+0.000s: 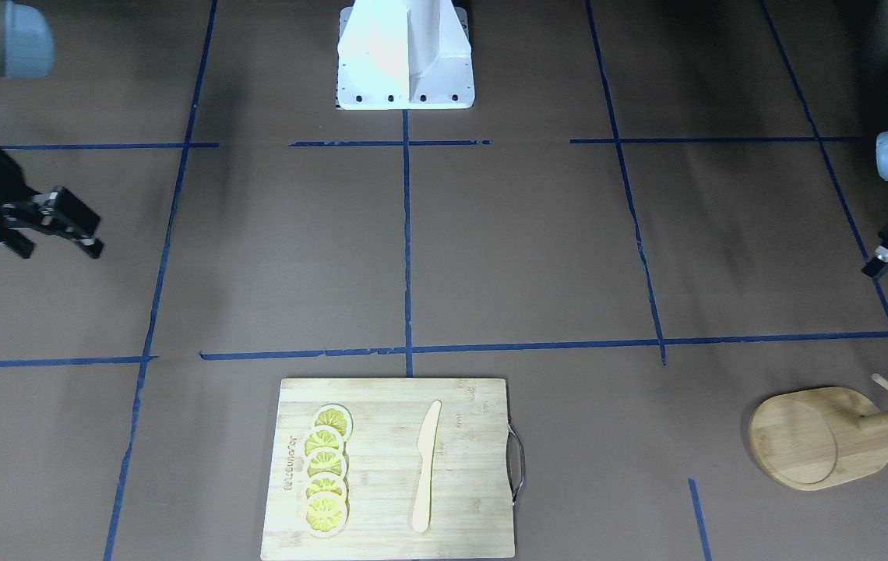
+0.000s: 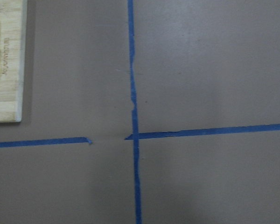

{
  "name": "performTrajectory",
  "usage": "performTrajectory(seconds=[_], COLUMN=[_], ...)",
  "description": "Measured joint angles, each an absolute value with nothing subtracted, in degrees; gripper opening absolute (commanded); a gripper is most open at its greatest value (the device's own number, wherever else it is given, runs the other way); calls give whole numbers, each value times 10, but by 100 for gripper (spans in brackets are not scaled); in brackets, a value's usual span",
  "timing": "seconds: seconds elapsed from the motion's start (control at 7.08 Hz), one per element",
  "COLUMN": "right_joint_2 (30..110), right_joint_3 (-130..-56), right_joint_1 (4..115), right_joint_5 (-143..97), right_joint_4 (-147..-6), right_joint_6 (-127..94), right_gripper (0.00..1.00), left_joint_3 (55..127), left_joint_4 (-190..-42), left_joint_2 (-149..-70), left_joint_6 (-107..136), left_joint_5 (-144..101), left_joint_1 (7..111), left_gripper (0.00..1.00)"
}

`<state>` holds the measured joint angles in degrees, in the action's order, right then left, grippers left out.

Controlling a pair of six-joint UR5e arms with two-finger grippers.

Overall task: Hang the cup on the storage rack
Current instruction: 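Release the mug and draw the left gripper back while right arm retracts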

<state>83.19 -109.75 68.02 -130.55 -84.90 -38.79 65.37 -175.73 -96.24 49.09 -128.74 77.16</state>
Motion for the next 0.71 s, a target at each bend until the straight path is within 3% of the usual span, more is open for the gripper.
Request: performTrajectory(seconds=[0.71], right_joint_2=[940], right_joint_3=[-1047], right_joint_1=[781], right_joint_5=[-1331], right_joint_4=[-847], right_joint_6=[-216], right_gripper=[100], left_joint_3=[669], left_joint_4=[-1498], left_joint_2=[-958], left_joint_6=[249], left_joint_5=[-1421], left_joint_1=[869], left_gripper=[100])
